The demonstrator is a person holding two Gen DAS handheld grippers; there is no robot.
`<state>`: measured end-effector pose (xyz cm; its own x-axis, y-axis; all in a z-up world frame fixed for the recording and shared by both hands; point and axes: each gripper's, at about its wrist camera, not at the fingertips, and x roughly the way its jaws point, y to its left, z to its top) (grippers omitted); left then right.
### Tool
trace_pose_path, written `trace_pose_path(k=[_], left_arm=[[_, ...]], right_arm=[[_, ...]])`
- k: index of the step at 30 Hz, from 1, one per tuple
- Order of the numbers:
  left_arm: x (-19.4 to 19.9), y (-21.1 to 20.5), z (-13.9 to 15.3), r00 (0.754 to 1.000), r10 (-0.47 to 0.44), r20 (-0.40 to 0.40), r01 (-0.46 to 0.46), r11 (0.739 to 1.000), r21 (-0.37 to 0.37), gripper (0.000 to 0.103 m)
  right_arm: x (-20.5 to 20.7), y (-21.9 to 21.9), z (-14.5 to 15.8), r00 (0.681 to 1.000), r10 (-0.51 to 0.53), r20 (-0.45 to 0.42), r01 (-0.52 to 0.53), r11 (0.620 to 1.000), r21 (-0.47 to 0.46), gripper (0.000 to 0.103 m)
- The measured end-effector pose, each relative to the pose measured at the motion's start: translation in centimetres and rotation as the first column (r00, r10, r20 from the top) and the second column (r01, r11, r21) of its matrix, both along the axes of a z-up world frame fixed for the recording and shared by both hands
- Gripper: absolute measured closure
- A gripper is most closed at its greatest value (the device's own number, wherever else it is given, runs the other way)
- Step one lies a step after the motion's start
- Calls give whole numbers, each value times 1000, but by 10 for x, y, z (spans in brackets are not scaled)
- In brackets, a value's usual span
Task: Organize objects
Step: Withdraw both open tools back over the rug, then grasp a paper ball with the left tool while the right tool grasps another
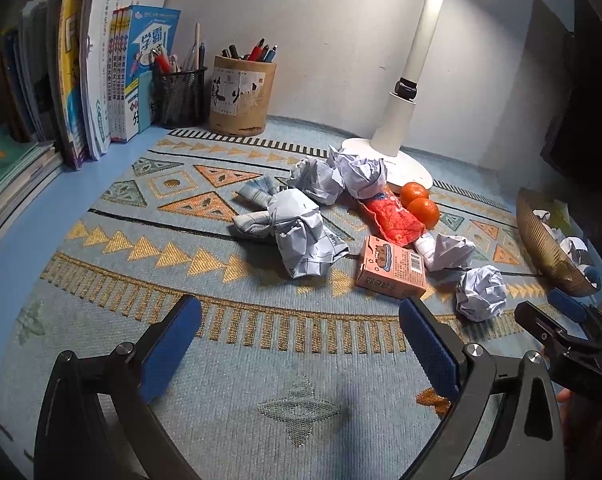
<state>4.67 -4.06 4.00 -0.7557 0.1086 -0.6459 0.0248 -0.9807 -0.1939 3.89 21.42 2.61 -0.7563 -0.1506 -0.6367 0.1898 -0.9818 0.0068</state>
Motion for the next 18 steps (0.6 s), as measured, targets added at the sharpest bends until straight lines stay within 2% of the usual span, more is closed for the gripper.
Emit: trace_pose_path(k=[3, 7, 10, 12, 15, 18], left_arm=[[1, 0, 1, 1000, 8, -3, -8, 1000, -6, 4], [-4, -2, 4, 1000, -19, 14, 20, 1000, -7, 4], [-12, -6, 14, 1000, -26, 11, 27, 999, -20, 4], [-27, -11, 17, 998, -46, 39, 45, 999, 19, 4], [-56, -13, 13, 996, -31, 83, 29, 999, 31, 4], [-77, -8, 6, 994, -24, 105, 24, 1000, -2, 5]], right_arm=[[-5, 1, 1, 999, -31, 18, 31, 999, -9, 7], [-10, -7, 9, 997, 42, 62, -34, 992, -122, 7], [-17, -24, 7, 995, 57, 83, -50, 996, -80, 7], [-21, -29, 4, 996, 50, 79, -44, 997, -66, 7], [-30, -27, -3, 995, 33, 92, -25, 996, -89, 7], [-38, -27, -11, 991, 27, 134, -17, 997, -79, 15]])
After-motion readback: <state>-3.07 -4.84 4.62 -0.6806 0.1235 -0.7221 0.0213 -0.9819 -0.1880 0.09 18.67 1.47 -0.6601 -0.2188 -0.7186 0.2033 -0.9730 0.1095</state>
